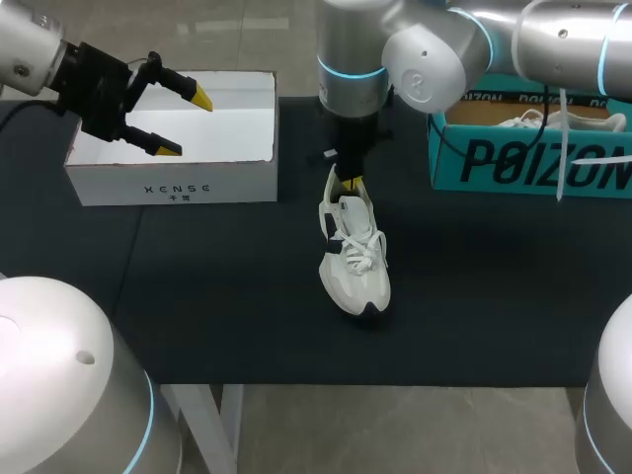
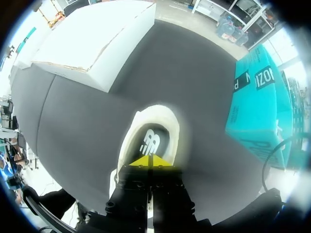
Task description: Take the shoe out of the shoebox, open the shoe tongue, remove and reinsert the insole, then place the shoe into the shoebox
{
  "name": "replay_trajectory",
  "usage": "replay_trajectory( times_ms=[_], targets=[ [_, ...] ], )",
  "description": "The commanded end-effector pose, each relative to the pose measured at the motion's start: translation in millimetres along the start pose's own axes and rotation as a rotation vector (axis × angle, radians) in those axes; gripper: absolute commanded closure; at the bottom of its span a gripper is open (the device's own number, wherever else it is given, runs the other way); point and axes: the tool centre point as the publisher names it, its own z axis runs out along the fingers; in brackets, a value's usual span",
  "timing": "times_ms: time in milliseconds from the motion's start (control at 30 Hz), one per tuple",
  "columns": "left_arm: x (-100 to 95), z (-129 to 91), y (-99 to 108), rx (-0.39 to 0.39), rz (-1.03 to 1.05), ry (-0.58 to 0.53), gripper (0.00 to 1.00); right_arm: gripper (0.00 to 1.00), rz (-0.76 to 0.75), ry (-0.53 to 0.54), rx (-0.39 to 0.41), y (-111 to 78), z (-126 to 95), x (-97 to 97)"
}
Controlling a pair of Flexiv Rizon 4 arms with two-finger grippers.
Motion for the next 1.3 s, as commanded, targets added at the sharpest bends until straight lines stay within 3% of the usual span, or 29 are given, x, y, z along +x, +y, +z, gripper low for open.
replay_trajectory(
  times_ms=[33,833,1067,1300],
  targets=[
    [-0.4,-0.2,0.2,0.000,0.000,0.004,0.00,1.00,0.023,0.013,0.009,-4.9,-2.8,0.6],
    [-0.4,-0.2,0.2,0.000,0.000,0.004,0.00,1.00,0.028,0.046,0.030,-10.2,-4.8,5.5],
    [-0.4,-0.2,0.2,0.000,0.000,0.004,0.00,1.00,0.222,-0.024,0.037,-14.7,-3.7,0.4],
    [-0.4,-0.2,0.2,0.000,0.000,0.004,0.00,1.00,0.234,0.000,0.024,-13.1,5.2,2.8]
  ],
)
